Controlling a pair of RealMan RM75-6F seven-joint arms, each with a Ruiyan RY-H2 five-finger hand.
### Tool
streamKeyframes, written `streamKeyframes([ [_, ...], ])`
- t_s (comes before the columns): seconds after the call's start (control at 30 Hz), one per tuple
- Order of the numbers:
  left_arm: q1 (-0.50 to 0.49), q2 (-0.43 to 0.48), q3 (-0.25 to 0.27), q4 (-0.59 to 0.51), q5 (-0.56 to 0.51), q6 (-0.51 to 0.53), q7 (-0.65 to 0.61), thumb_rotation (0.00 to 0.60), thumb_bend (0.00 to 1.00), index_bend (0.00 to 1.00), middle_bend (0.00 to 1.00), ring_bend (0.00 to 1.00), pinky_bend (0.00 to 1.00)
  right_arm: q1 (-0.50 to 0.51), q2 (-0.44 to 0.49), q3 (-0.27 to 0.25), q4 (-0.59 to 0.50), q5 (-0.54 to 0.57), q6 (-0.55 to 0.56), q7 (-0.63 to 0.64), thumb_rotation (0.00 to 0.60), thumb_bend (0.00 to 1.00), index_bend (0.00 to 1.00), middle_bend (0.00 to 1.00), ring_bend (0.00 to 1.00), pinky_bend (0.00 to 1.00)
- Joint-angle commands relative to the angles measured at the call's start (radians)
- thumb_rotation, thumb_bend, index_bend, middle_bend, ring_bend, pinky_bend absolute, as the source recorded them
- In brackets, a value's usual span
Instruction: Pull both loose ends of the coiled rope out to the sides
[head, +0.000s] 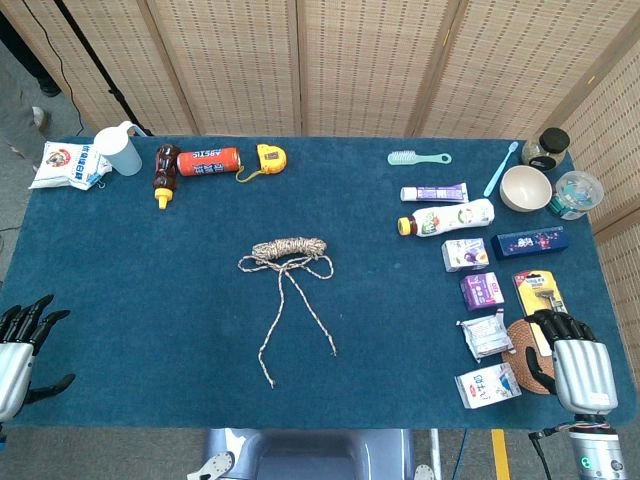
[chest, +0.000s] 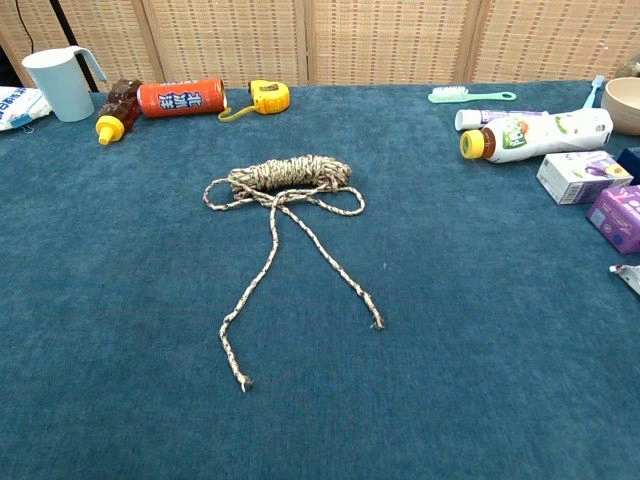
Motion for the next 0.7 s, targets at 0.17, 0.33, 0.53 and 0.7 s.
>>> streamKeyframes([
  [0.17, 0.000, -0.001, 0.001, 0.001, 0.000, 0.000, -0.001, 0.600, 0.12, 0.20, 0.08, 0.10, 0.07, 0.000, -0.002, -0.001, 0.004, -0.001, 0.000, 0.003, 0.600, 0.46, 0.30, 0.28, 0.25, 0.29],
  [0.33, 0.004, 0.004, -0.001, -0.001, 0.004, 0.011, -0.003, 0.600, 0.12, 0.20, 0.08, 0.10, 0.07, -0.004, -0.002, -0.003, 0.005, -0.006, 0.009, 0.006, 0.600, 0.46, 0.30, 0.28, 0.25, 0.29],
  [0.53, 0.001, 0.005, -0.001, -0.002, 0.007, 0.010, -0.004, 0.600, 0.12, 0.20, 0.08, 0.10, 0.07, -0.010, -0.001, -0.004, 0.005, -0.008, 0.017, 0.007, 0.600, 0.46, 0.30, 0.28, 0.25, 0.29],
  [0.7, 0.002, 0.006, -0.001, -0.003, 0.005, 0.008, -0.004, 0.600, 0.12, 0.20, 0.08, 0.10, 0.07, -0.011, 0.000, -0.002, 0.005, -0.009, 0.021, 0.008, 0.600, 0.46, 0.30, 0.28, 0.25, 0.29],
])
